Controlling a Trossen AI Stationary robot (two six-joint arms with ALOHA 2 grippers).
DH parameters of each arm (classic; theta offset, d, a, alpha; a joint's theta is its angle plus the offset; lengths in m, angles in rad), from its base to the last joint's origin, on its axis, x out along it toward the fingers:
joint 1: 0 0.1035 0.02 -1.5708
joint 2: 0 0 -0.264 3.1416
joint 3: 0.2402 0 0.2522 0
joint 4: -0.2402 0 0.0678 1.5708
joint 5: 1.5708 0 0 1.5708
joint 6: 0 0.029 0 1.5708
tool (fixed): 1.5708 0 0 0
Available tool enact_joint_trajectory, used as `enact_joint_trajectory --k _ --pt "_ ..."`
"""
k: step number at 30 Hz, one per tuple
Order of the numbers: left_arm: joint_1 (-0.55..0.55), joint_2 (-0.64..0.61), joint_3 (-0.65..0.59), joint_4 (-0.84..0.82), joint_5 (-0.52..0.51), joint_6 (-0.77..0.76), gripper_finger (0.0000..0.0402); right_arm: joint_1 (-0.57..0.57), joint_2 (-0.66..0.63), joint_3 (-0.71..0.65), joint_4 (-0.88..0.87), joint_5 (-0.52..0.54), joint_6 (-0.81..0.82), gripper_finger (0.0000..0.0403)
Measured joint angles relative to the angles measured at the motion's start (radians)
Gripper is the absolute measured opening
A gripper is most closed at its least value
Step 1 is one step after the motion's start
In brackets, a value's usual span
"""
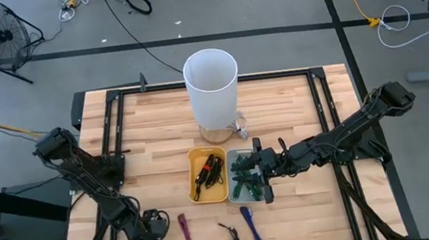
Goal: Pick & Place USB Port
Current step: Put the left violet and white charger cable into the gray bin
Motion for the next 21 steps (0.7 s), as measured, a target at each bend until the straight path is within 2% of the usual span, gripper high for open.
enact_joint_trajectory --k 11,15,21 --pt "-0.012 0.000 0.000 -0.004 0.019 0.112 0.0166 0.000 0.000 0.000 -0.006 0.000 0.000 0.0118" --pt "-0.029 0.021 0.000 -0.003 -0.008 0.114 0.0180 0.000 0.000 0.000 -0.006 0.000 0.000 0.0118" --pt "-0.041 0.091 0.004 -0.001 0.018 0.154 0.0181 0.000 0.000 0.000 -0.006 0.000 0.000 0.0118"
